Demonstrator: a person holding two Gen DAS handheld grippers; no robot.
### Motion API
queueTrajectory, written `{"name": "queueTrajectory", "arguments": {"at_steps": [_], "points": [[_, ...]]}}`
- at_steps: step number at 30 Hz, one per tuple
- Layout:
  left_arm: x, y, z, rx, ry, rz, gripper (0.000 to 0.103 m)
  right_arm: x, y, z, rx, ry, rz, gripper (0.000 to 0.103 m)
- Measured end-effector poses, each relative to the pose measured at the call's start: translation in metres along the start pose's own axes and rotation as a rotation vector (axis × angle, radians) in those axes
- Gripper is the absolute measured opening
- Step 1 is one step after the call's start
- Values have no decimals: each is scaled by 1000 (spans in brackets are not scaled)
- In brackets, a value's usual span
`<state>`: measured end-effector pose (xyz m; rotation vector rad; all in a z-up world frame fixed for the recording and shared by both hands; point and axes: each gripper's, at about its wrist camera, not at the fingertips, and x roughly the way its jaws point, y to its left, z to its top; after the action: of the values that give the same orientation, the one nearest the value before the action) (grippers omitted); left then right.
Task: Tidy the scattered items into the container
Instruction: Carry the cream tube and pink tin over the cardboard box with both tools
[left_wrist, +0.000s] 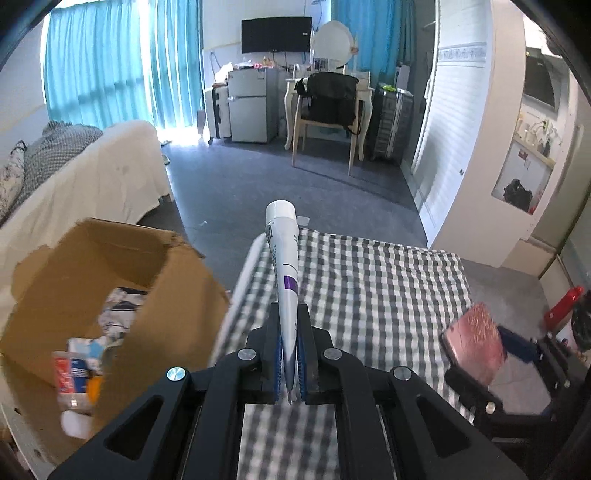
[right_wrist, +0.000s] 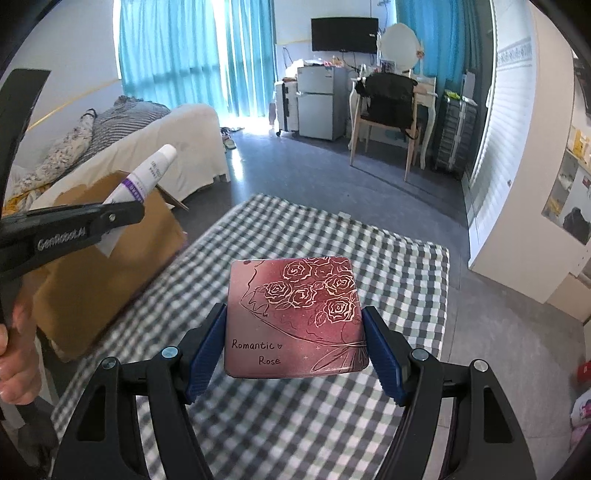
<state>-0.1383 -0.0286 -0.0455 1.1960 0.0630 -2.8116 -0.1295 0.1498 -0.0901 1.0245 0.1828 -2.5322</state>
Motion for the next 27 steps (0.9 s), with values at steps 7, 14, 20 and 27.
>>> {"name": "queueTrajectory", "arguments": {"at_steps": [7,14,20,27], "points": [[-45,27,-13,-5,-39,-17,6,-26,39,9,-40,-26,-2,72],[-81,56,-15,-20,-90,-17,6,-42,71,16,-48,-47,-16,72],[-100,93,-17,-76,-124,6,6,-49,102,27,-81,-60,-11,72],[-107,147,-20,-130,-128,75,6,-46,152,48,-131,-81,40,72]]}}
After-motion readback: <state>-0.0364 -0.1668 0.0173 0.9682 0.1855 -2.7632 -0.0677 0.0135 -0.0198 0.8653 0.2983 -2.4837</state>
